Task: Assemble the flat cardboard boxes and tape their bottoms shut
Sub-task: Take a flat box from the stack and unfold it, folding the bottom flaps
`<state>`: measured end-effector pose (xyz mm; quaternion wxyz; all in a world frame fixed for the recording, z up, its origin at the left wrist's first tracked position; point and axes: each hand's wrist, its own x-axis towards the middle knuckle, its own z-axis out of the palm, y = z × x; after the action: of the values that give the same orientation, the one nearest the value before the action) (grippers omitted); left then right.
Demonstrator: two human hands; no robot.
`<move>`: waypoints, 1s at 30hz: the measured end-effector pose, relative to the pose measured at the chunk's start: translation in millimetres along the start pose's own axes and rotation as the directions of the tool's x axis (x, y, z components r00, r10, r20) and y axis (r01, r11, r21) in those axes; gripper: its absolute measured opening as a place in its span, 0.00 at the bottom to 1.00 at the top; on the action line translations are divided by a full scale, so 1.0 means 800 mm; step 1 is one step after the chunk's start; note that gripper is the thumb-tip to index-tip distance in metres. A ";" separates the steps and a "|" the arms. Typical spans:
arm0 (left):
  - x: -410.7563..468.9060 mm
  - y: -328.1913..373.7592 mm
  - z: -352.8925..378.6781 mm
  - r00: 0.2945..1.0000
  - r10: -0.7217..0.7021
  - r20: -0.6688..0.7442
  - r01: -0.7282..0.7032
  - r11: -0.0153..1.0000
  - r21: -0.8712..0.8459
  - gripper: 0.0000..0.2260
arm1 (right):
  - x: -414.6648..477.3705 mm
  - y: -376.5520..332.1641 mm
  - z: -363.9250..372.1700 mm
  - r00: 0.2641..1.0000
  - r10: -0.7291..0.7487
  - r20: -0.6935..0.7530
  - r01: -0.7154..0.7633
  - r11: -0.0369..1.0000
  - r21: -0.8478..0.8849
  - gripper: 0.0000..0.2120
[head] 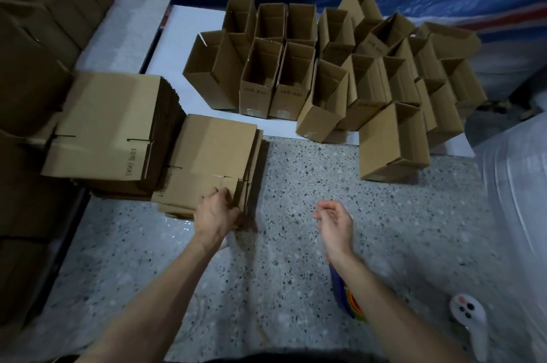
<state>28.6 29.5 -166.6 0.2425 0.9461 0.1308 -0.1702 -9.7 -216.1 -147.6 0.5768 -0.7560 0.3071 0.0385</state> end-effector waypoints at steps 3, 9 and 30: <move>-0.026 0.000 -0.019 0.983 0.017 -0.182 -0.025 0.999 -0.044 0.09 | -0.007 -0.006 -0.001 1.000 -0.013 0.000 0.013 1.000 0.016 0.06; -0.088 0.002 -0.080 0.829 -0.057 -0.557 -0.109 0.959 -0.261 0.15 | -0.018 -0.029 0.004 0.989 -0.138 0.061 0.137 0.990 0.018 0.12; -0.162 -0.049 0.030 0.996 -0.060 -0.070 -0.009 0.691 -0.723 0.11 | -0.096 0.072 -0.047 0.963 -0.231 0.137 0.259 0.936 -0.240 0.26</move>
<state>-108.1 29.3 -153.1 0.5862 0.7794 0.2110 -0.0665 -112.2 -225.9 -152.4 0.4902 -0.8533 0.1718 0.0459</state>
